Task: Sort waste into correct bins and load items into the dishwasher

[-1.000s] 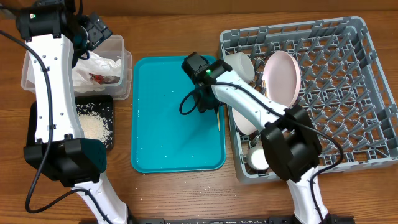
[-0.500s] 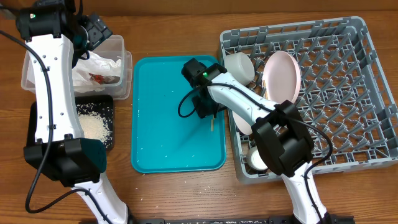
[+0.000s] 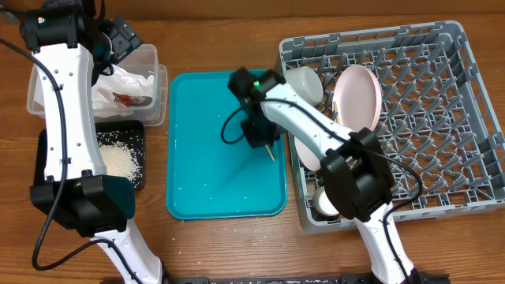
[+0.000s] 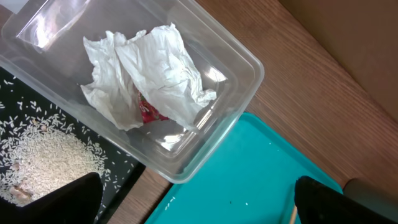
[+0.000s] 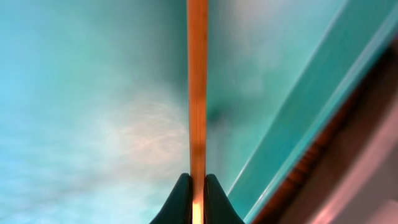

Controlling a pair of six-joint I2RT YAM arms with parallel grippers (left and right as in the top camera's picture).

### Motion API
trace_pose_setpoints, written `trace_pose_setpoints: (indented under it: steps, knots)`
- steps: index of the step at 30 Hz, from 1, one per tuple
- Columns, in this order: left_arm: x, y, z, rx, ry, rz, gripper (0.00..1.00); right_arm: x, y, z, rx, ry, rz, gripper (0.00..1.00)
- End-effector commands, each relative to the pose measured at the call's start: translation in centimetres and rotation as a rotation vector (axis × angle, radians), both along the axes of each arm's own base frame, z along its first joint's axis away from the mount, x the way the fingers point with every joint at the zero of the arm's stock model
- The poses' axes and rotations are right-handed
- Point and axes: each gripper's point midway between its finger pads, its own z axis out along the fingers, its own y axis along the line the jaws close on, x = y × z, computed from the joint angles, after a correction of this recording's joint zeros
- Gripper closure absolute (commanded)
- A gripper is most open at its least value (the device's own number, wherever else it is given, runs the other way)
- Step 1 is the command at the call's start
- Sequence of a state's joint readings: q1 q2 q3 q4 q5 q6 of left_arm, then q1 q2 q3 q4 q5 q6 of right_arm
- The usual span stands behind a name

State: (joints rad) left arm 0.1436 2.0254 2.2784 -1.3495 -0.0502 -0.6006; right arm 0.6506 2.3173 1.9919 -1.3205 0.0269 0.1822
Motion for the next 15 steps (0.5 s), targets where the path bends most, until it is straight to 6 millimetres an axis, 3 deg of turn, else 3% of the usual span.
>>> trace_pose_setpoints:
  steps: [1, 3, 6, 8, 9, 15]
  knots:
    - [0.2, -0.1, 0.5, 0.009, -0.014, 0.006, 0.00, 2.1, 2.4, 9.1, 0.125, -0.157, 0.029, 0.96]
    - [0.2, -0.1, 0.5, 0.009, -0.014, 0.006, 0.00, 2.3, 2.3, 13.3, 0.160, -0.224, 0.034, 0.96]
    - [0.2, -0.1, 0.5, 0.009, -0.014, 0.006, 0.00, 2.6, 0.2, 18.4, 0.156, -0.322, -0.020, 0.96]
    - [0.2, -0.1, 0.5, 0.009, -0.013, 0.006, 0.00, 2.2, -3.8, 21.0, 0.102, -0.354, -0.096, 0.96]
    - [0.2, -0.1, 0.5, 0.009, -0.014, 0.006, 0.00, 1.8, -5.4, 21.4, 0.080, -0.339, -0.118, 0.96]
    - [0.2, -0.2, 0.5, 0.009, -0.014, 0.004, 0.00, 1.1, -9.7, 23.0, 0.097, -0.337, -0.214, 0.96]
